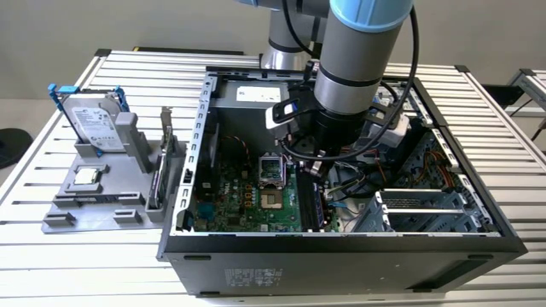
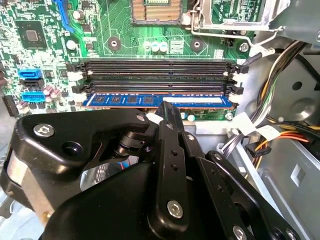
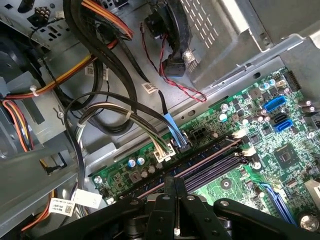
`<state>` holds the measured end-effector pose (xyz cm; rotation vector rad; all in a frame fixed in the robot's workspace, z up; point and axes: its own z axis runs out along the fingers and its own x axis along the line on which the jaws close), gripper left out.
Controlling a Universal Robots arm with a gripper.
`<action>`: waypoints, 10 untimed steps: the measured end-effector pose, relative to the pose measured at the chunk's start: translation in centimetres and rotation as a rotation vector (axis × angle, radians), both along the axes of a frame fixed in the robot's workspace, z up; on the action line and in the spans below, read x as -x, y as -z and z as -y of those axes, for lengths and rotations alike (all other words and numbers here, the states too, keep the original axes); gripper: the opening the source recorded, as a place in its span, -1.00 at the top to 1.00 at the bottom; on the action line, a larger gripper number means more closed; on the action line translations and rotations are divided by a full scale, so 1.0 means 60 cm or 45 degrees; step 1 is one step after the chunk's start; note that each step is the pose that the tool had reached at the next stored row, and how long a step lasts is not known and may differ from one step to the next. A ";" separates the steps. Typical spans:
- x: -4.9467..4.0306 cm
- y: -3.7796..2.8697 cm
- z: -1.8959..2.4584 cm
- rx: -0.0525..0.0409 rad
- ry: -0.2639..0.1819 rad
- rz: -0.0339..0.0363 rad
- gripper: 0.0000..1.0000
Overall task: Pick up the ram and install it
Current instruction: 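Press down the ram until it locks into place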
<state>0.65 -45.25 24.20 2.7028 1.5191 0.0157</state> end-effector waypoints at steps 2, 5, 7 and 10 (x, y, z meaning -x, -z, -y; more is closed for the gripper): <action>0.000 0.000 0.0000 0.000 -0.009 0.0000 1.00; 0.000 0.000 0.0000 0.000 -0.023 0.0000 1.00; 0.000 0.000 0.0000 0.000 -0.033 0.0000 1.00; 0.000 0.000 0.0000 0.000 -0.049 0.0000 1.00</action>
